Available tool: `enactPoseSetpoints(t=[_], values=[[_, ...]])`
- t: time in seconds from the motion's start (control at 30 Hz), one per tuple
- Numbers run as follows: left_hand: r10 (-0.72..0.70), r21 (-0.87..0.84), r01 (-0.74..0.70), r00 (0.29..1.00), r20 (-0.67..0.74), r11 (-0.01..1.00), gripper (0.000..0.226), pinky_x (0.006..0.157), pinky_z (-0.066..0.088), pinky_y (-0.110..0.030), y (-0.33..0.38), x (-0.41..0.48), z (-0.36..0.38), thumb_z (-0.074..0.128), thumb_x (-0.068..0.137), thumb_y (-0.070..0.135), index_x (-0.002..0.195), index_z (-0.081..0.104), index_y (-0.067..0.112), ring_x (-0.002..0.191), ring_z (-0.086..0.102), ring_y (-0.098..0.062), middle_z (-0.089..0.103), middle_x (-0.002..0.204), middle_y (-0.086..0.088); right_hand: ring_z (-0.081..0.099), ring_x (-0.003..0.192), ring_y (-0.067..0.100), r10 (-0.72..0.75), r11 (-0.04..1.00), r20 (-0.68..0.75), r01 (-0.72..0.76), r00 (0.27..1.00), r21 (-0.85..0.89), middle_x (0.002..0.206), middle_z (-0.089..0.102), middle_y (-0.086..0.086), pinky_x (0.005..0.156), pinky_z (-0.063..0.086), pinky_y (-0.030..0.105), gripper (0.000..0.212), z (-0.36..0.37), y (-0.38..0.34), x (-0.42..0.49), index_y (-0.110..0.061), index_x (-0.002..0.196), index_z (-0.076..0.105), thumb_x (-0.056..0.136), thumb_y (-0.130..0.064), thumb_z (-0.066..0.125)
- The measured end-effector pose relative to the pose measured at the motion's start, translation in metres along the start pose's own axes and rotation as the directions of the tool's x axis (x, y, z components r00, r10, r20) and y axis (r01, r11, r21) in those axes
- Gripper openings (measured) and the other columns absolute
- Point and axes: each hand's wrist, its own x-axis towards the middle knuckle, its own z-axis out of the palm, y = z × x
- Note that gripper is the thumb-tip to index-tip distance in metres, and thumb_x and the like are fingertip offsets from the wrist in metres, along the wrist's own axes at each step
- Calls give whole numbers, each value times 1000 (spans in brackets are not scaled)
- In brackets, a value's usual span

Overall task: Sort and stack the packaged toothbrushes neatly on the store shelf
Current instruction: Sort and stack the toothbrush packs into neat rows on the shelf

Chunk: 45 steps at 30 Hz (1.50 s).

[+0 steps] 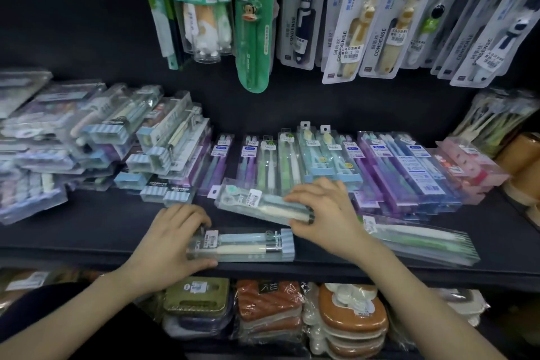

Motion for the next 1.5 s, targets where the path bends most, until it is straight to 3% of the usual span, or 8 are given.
enactPoseSetpoints(t=[0.2, 0.37, 0.57, 0.73, 0.97, 1.13, 1.37, 1.5], values=[[134, 154, -130, 991, -17, 979, 78, 112, 14, -37, -7, -6, 2, 45, 78, 72, 138, 43, 21, 133, 34, -27, 41, 143, -7, 41, 110, 14, -130, 990, 211, 139, 969, -29, 127, 59, -11, 90, 22, 30, 40, 24, -11, 34, -25, 126, 62, 87, -32, 65], [149, 156, -175, 975, 164, 972, 71, 114, 15, -42, -2, -2, 12, 34, 89, 70, 142, 45, 24, 140, 33, -26, 40, 148, -2, 42, 120, 15, -59, 995, 375, 26, 925, 93, 136, 55, -8, 104, 25, 31, 39, 39, -17, 33, -22, 132, 58, 93, -29, 60], [101, 56, -117, 969, 225, 992, 72, 116, 21, -38, -2, 6, 12, 29, 87, 73, 139, 49, 28, 137, 39, -20, 45, 145, 5, 52, 113, 8, 144, 960, 93, -162, 985, 227, 117, 64, -10, 100, 31, 21, 25, 7, 0, -1, -20, 116, 69, 91, -18, 63], [110, -22, -108, 976, 189, 994, 70, 114, 24, -38, 4, 19, 7, 31, 86, 74, 134, 54, 29, 134, 41, -19, 52, 138, 5, 59, 107, 23, 339, 938, -140, -346, 930, -26, 110, 70, 1, 94, 39, 37, 33, -45, 46, -59, -16, 109, 72, 76, -17, 79], [60, -53, -46, 955, 292, 998, 93, 113, 3, -25, 13, 29, 16, 3, 71, 89, 145, 31, 41, 143, 17, -9, 25, 153, 13, 43, 131, 19, 536, 820, 176, -461, 825, -338, 143, 43, -7, 107, 28, 34, 79, -79, 96, -99, -29, 141, 42, 73, -50, 76], [53, -43, -42, 952, 300, 998, 98, 109, 1, -18, 14, 30, 14, -1, 66, 91, 145, 30, 42, 141, 17, -5, 21, 153, 17, 49, 123, 13, 552, 797, 215, -433, 806, -421, 132, 50, -10, 101, 32, 28, 70, -74, 100, -94, -31, 136, 47, 74, -51, 74], [75, -101, -48, 958, 276, 994, 97, 109, -2, -16, 12, 29, 12, 4, 66, 92, 142, 37, 41, 136, 15, 2, 22, 149, 20, 57, 85, 1, 531, 845, 83, -534, 843, 19, 92, 57, -20, 70, 42, 21, 48, -67, 53, -81, -35, 104, 59, 64, -52, 79], [29, -192, 15, 974, 225, 981, 97, 114, 9, -23, 14, 38, 5, 7, 68, 91, 138, 46, 36, 136, 26, -3, 36, 144, 18, 50, 66, -6, 501, 864, -19, -499, 865, 66, 74, 51, -23, 52, 33, 12, 43, -49, 11, -32, -34, 99, 59, 69, -65, 67]])
